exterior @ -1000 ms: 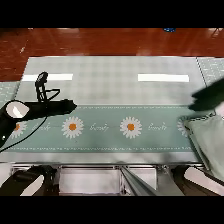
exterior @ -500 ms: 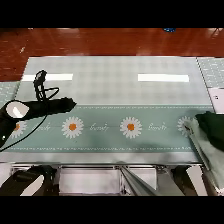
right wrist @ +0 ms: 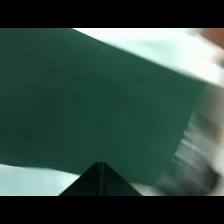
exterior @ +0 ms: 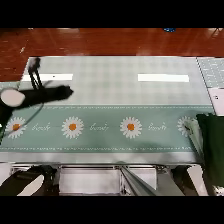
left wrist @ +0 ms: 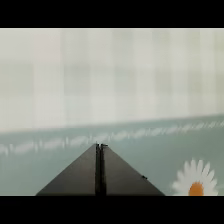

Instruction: Fold the shirts.

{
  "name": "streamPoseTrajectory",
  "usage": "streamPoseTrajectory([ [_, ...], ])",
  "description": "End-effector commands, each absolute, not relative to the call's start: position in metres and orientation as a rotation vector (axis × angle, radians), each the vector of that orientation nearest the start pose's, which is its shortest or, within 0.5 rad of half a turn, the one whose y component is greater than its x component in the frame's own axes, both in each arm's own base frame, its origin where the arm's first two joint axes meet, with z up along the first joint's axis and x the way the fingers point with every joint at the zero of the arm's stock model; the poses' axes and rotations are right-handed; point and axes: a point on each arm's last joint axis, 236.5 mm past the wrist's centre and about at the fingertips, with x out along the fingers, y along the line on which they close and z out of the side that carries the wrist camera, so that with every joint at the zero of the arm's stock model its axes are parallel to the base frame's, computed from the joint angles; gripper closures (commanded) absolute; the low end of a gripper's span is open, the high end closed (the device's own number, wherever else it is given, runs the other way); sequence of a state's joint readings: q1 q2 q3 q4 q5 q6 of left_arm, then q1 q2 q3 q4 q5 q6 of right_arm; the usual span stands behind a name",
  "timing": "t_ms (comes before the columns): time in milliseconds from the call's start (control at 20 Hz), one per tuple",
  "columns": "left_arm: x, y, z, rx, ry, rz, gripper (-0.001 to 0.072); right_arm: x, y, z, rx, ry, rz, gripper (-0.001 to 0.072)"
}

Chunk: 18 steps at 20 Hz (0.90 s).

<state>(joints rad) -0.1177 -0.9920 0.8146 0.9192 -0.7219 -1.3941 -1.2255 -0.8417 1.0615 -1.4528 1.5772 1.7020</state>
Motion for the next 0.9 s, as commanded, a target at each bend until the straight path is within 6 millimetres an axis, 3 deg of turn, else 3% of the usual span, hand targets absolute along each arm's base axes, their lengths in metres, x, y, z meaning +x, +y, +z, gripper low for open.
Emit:
streamPoseTrajectory([
  [0,0.422,-0.139,0.139,-0.399,0.747,-0.417,0.0688,0.289,-0.227,0.200,1.035,0.512,-0.433,0.0692],
  [50,0.440,-0.146,0.173,-0.393,0.687,-0.441,0.0689,0.334,-0.209,0.234,0.958,0.450,-0.296,0.0692],
  [100,0.456,-0.160,0.206,-0.400,0.639,-0.475,0.0689,0.372,-0.184,0.252,0.871,0.448,-0.199,0.0692],
  [150,0.465,-0.179,0.231,-0.377,0.610,-0.528,0.0689,0.410,-0.146,0.259,0.780,0.483,-0.101,0.0692],
  [200,0.469,-0.198,0.243,-0.318,0.612,-0.576,0.0689,0.443,-0.100,0.256,0.690,0.540,-0.005,0.0692],
  [250,0.470,-0.208,0.237,-0.238,0.657,-0.579,0.0689,0.464,-0.054,0.241,0.601,0.617,0.077,0.0691],
  [350,0.470,-0.190,0.187,-0.124,0.838,-0.416,0.0689,0.481,0.014,0.181,0.341,0.816,0.138,0.0692],
  [450,0.461,-0.163,0.132,-0.075,0.986,-0.271,0.0688,0.469,0.026,0.103,0.037,1.055,0.054,0.0692],
  [550,0.442,-0.147,0.077,-0.055,1.117,-0.207,0.0688,0.453,0.033,0.047,-0.109,1.213,0.032,0.0692],
  [600,0.434,-0.145,0.054,-0.053,1.165,-0.201,0.0687,0.448,0.038,0.030,-0.120,1.252,0.041,0.0691],
  [700,0.426,-0.149,0.029,-0.074,1.208,-0.208,0.0687,0.447,0.040,0.015,-0.125,1.276,0.045,0.0691],
  [850,0.426,-0.146,0.023,-0.076,1.218,-0.200,0.0687,0.452,0.040,0.018,-0.123,1.254,0.045,0.0691],
])
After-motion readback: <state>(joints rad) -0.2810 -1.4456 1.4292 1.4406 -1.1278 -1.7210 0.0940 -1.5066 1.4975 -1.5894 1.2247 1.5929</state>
